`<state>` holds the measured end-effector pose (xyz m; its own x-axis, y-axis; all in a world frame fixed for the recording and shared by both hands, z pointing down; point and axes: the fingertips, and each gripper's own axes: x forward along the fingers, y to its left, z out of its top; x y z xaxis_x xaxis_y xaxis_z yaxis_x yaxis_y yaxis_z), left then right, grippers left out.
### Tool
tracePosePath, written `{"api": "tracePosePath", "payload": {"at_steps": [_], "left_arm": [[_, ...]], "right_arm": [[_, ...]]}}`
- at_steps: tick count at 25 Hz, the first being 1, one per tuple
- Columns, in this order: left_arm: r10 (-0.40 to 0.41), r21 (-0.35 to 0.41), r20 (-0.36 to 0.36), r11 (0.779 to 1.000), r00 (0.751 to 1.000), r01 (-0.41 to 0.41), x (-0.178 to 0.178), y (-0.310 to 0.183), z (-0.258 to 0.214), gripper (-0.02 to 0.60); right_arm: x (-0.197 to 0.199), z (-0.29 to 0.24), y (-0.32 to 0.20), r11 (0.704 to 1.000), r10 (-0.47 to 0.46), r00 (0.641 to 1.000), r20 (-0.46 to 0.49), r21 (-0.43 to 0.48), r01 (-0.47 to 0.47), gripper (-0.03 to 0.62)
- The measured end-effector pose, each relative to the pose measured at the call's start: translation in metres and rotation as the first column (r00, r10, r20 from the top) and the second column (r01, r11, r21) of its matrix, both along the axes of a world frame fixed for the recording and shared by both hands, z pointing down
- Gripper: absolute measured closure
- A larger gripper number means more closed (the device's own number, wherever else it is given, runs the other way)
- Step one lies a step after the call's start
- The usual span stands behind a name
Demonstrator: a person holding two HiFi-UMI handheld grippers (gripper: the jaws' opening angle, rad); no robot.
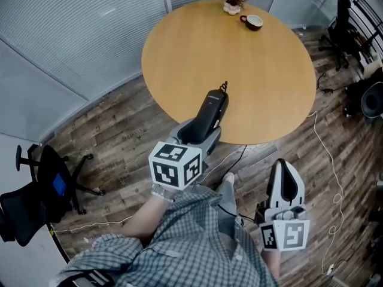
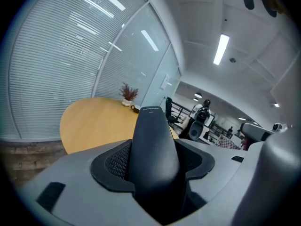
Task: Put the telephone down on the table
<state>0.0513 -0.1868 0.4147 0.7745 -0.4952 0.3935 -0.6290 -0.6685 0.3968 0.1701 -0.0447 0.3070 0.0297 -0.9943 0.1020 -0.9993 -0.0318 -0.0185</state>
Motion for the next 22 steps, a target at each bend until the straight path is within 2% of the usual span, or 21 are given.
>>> {"api": "tracePosePath", "payload": {"at_steps": [4, 9, 16, 22], "left_arm": [[-0.033, -0.021, 0.038, 0.999, 0.999, 0.034, 0.017, -0.019, 0.02, 0.302], [-0.059, -0.046, 0.128, 0.997, 0.99, 0.065, 0.041, -0.044, 0.058, 0.302], [-0.112, -0.098, 0.237, 0.985, 0.965, 0.138, 0.06, -0.07, 0.111, 0.302], [-0.115, -0.114, 0.328, 0.981, 0.938, 0.16, 0.076, -0.079, 0.148, 0.302]], "right_arm": [[0.014, 0.002, -0.01, 1.0, -0.019, 1.0, 0.001, -0.015, 0.019, 0.585], [0.035, 0.012, -0.02, 0.998, -0.033, 0.999, 0.013, -0.047, 0.034, 0.584], [0.056, 0.021, -0.026, 0.996, -0.036, 0.999, 0.021, -0.083, 0.037, 0.585], [0.075, 0.03, -0.031, 0.993, -0.034, 0.999, 0.029, -0.115, 0.037, 0.585]]}}
